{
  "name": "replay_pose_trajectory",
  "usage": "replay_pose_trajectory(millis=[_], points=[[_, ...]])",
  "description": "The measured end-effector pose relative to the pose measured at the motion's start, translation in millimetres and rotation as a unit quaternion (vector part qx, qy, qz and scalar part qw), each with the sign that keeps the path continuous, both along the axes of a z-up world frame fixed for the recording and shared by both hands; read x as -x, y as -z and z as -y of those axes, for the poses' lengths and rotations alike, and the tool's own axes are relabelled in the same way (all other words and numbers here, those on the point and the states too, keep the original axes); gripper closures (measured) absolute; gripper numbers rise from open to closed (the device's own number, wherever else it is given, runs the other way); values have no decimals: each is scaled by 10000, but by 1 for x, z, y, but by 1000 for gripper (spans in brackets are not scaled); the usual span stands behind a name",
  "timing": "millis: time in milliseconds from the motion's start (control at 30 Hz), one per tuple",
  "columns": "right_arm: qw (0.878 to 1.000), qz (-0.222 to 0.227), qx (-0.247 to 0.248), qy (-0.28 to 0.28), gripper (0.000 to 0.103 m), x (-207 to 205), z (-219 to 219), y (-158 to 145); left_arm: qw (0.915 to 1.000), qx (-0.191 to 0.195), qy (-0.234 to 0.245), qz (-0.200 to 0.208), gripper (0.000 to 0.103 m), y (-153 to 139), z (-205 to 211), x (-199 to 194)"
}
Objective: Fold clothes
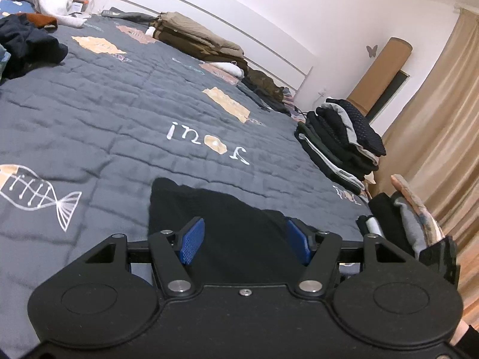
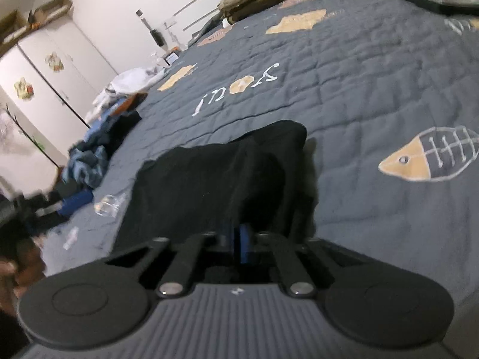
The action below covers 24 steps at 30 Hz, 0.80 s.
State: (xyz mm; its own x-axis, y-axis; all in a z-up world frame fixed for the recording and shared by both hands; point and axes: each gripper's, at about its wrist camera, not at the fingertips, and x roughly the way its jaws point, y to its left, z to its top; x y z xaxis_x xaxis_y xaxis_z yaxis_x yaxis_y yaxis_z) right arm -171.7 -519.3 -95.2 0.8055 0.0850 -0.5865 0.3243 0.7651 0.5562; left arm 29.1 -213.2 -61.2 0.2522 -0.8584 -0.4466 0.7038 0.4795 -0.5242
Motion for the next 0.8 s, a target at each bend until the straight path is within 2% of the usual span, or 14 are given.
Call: replay_pose_trajectory(millis=[167,300,467,533,567,667,800], points=[[9989,408,152,180,100,12,1,-23,9999,145,6,9,42,-7,-8,13],[9983,-269,504,112,96,0,-4,0,9999,131,-9,-45,42,-3,-11,22],[9979,-215,561,232,91,5,-3,1,9999,58,-19,-100,42,0,-18,30],[9978,7,590,311,90,13,-4,-13,9999,107,-35,-93,42,-2,-23,32],[9982,68,517,290,90,16,-5,-17,9998,129,-57,-118,42,-2,-25,34],[9995,293,-109,-68,88,24,-11,-27,9996,174,-92,-190,42,-2,-29,38],[9946,475,-632,-673,86,26,-36,-27,9994,269,-72,-208,42,-6,-35,45]])
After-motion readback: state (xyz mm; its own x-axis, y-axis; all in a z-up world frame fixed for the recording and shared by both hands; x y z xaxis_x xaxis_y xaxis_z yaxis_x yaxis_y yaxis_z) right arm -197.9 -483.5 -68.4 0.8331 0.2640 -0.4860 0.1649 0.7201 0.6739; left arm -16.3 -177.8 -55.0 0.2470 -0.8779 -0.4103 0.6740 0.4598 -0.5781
